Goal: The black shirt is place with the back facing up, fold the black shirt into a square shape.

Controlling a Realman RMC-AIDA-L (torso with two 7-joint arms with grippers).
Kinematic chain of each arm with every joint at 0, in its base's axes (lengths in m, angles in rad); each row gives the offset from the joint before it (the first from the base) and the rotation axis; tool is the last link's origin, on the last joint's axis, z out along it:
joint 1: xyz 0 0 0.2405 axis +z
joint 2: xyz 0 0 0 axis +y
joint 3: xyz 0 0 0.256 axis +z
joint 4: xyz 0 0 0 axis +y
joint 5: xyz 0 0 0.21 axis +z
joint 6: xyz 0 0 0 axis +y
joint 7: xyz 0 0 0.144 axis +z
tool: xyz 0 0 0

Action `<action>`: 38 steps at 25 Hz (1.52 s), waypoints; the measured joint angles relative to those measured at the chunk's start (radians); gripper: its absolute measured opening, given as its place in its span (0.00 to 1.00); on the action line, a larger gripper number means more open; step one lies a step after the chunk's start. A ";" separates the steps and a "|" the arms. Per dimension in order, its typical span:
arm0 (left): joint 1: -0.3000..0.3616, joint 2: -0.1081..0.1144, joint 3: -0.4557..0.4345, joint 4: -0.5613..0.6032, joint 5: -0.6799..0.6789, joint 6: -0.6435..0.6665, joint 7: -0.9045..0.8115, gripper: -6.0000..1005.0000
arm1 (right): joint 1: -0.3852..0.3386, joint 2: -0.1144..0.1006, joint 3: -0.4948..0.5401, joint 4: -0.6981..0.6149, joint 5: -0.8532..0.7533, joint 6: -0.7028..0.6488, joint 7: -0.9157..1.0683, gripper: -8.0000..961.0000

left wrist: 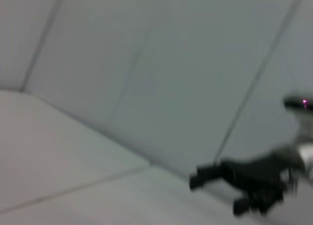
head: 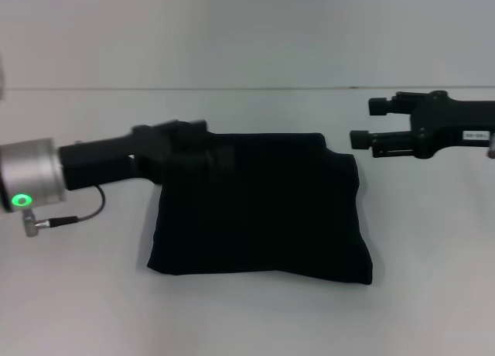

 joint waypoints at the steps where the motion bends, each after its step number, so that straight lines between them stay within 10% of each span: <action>1: -0.009 0.001 0.022 0.006 0.027 -0.020 0.015 0.93 | 0.004 0.002 -0.023 0.000 -0.002 0.020 0.004 0.91; 12: -0.058 0.003 0.132 0.073 0.214 -0.141 0.001 0.93 | 0.010 -0.002 -0.201 -0.059 -0.007 0.078 0.092 0.90; 38: -0.037 0.002 0.106 0.085 0.217 -0.151 0.000 0.93 | 0.012 -0.005 -0.218 -0.064 -0.043 0.088 0.107 0.90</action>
